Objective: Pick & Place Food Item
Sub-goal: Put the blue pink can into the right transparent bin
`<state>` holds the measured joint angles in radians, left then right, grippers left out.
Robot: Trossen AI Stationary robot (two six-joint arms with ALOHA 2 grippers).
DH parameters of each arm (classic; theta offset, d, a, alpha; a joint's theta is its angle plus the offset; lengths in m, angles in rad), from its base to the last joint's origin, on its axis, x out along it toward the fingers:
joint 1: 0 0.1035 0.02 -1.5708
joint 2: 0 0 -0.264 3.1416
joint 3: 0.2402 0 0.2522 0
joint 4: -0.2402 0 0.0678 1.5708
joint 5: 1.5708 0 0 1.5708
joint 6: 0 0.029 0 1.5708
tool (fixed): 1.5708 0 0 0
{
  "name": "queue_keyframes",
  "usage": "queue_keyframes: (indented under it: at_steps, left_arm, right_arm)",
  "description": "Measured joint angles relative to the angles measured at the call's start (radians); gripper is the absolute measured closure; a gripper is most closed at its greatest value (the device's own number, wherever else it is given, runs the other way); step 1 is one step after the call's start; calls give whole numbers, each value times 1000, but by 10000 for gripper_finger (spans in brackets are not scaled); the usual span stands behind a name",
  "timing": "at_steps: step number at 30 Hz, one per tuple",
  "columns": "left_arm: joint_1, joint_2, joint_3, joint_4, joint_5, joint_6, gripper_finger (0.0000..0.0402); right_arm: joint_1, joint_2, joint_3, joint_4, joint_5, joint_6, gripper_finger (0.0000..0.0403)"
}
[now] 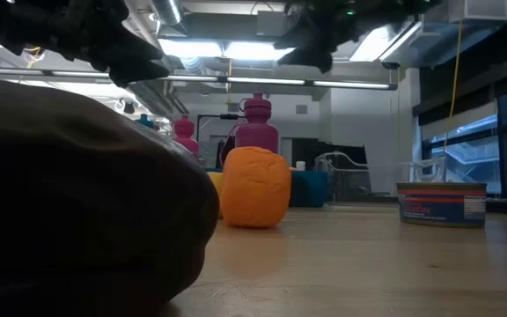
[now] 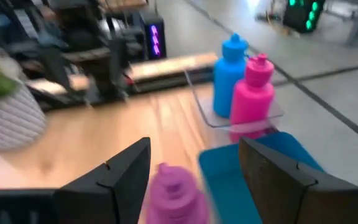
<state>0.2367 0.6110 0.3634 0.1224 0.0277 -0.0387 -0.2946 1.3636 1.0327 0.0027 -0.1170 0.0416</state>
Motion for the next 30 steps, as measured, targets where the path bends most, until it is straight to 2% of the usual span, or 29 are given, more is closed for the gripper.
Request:
queue_keyframes:
  at_steps: [9,14,18,24,30]
  left_arm:
    - [0,0,0,-21,0,-12,137]
    - [0,1,0,-25,0,-29,137]
    - [0,5,0,-29,-2,-42,137]
    - [0,11,0,-17,-5,-62,137]
    - [0,12,0,-14,-5,-91,137]
  right_arm:
    - [122,-179,-421,462,34,118,163]
    - [207,-205,-591,695,39,173,163]
    - [290,-206,-703,855,122,186,163]
    - [396,-206,-813,963,269,190,163]
    - [412,-206,-821,961,283,185,163]
